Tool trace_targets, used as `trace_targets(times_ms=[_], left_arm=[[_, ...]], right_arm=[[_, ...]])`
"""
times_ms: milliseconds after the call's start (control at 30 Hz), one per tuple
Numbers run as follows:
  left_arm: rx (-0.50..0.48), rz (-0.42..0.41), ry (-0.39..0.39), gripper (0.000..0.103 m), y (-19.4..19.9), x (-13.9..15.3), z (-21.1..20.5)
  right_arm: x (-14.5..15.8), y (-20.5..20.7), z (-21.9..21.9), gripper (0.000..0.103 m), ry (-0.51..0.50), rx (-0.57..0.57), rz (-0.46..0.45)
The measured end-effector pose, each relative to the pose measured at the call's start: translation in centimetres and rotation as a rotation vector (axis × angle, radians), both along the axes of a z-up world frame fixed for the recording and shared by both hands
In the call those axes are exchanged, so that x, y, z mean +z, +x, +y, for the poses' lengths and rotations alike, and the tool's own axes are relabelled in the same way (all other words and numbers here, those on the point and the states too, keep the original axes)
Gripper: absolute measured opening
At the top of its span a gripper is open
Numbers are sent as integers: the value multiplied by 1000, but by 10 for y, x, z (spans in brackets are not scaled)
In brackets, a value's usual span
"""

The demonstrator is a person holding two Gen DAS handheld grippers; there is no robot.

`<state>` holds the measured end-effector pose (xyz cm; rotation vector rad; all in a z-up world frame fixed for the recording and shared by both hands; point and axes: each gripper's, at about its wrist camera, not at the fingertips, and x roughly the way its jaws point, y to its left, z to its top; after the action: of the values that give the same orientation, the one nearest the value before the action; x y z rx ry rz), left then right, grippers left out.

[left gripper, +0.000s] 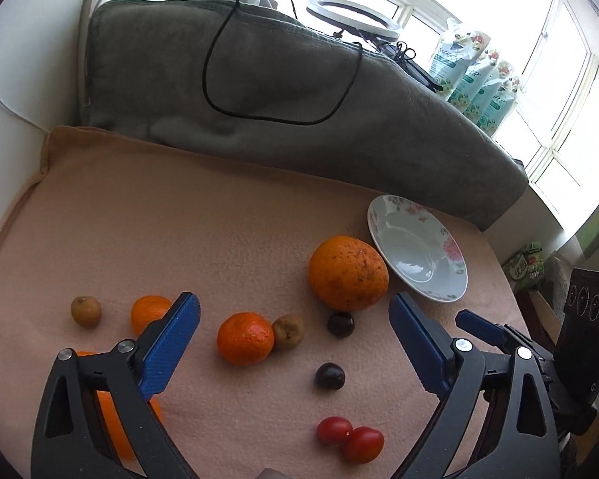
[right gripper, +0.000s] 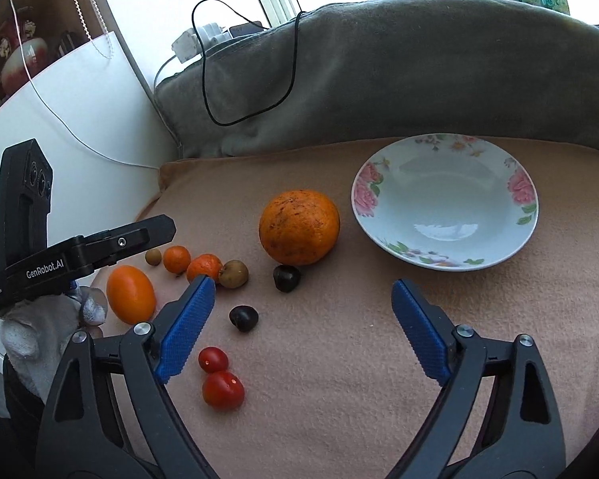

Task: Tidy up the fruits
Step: 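Move the right tool to the medium orange and close on it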

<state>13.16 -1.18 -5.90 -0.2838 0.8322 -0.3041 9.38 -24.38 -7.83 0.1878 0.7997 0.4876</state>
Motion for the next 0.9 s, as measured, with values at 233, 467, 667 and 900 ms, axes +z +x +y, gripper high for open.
trace_targets(times_ms=[233, 467, 667, 900], left_arm=[[-60, 102, -132, 78, 36, -15, -9], [-92, 194, -267, 74, 57, -30, -12], [-78, 250, -331, 66, 69, -44, -10], [-92, 274, -376, 61, 75, -49, -11]], right_arm=[[-9, 21, 20, 81, 1, 52, 16], [-17, 40, 34, 73, -6, 74, 34], [-24, 55, 38, 67, 1, 66, 56], [-30, 62, 34, 66, 6, 48, 79]])
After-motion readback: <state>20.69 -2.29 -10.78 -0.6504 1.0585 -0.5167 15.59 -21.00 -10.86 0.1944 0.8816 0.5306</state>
